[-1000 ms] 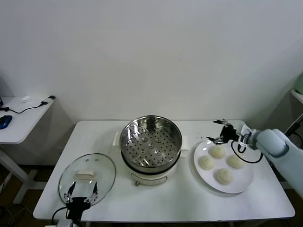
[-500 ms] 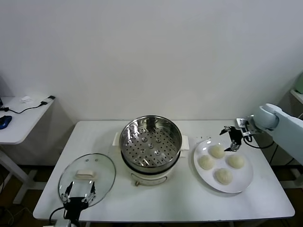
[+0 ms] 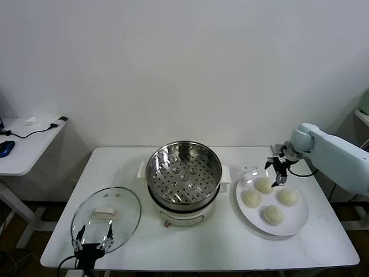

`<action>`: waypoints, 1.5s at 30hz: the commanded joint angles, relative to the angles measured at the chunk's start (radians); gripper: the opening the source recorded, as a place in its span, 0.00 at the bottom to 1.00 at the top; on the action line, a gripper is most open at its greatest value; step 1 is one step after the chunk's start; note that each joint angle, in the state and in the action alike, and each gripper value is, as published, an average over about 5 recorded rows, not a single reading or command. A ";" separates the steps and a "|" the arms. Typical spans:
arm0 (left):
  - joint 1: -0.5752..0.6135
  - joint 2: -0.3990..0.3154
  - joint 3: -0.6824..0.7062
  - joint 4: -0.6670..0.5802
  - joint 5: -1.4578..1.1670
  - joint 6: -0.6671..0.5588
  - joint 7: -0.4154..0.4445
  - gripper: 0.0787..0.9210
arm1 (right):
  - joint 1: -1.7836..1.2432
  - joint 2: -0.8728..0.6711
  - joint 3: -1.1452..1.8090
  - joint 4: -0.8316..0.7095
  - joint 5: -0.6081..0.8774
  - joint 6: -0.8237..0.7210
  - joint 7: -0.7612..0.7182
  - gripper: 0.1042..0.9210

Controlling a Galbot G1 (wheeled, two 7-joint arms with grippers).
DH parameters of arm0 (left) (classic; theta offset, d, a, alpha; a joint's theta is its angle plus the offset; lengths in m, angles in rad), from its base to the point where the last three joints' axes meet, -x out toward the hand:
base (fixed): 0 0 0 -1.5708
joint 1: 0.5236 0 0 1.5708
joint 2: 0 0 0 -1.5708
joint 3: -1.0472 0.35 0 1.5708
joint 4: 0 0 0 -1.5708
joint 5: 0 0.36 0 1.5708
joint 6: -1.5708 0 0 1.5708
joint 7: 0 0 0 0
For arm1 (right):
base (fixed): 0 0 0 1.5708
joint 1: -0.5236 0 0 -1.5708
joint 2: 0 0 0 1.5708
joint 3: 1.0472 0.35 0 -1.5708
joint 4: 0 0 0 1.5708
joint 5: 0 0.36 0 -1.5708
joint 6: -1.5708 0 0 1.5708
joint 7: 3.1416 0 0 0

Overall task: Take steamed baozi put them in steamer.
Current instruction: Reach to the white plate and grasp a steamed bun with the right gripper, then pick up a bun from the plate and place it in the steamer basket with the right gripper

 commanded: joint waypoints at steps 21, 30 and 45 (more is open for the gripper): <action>-0.006 -0.008 0.003 0.017 0.058 -0.010 0.000 0.88 | -0.103 0.086 0.095 -0.118 -0.102 -0.010 0.057 0.79; -0.005 -0.009 0.004 0.017 0.071 -0.013 -0.003 0.88 | -0.051 0.019 0.089 -0.002 -0.065 -0.010 0.053 0.65; 0.004 -0.007 0.030 -0.009 0.077 -0.010 -0.006 0.88 | 0.648 0.108 -0.307 0.388 0.175 0.163 0.009 0.64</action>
